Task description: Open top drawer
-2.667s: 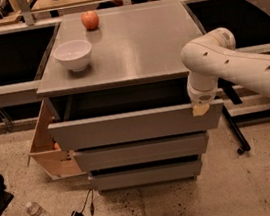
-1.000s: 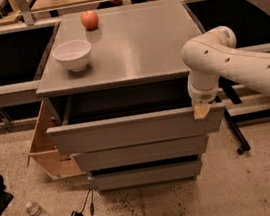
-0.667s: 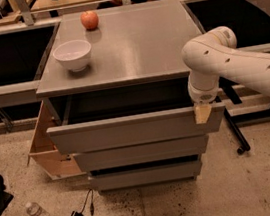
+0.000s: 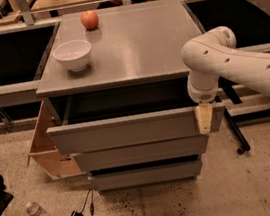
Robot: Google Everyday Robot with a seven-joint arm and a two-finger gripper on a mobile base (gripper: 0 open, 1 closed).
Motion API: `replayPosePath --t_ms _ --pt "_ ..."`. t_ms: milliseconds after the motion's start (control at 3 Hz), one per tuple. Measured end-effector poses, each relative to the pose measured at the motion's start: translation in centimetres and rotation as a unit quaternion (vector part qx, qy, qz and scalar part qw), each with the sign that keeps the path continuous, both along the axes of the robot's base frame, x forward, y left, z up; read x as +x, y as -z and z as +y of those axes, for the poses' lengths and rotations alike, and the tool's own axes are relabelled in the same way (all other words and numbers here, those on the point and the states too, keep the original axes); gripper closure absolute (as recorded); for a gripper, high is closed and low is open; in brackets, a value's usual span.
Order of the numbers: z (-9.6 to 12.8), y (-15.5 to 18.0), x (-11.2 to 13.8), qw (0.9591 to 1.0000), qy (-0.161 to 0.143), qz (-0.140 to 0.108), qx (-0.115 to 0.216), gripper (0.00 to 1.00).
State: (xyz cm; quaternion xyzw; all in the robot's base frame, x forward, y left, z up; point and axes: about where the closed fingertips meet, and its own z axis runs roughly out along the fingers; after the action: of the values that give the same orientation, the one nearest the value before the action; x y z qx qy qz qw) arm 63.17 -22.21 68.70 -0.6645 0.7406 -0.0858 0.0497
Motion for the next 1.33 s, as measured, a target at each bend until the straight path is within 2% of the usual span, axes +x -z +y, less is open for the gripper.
replayPosePath --t_ms 333,667,1000,1333 --pt "-0.2 1.1 -1.4 0.9997 0.005 0.021 0.008 0.0" --pt "0.6 1.3 -5.1 0.9979 0.02 0.06 0.016 0.16" --pt "1.4 0.5 -8.8 0.9949 0.033 0.094 0.013 0.39" --pt "1.9 0.6 -11.7 0.9898 0.045 0.134 0.017 0.62"
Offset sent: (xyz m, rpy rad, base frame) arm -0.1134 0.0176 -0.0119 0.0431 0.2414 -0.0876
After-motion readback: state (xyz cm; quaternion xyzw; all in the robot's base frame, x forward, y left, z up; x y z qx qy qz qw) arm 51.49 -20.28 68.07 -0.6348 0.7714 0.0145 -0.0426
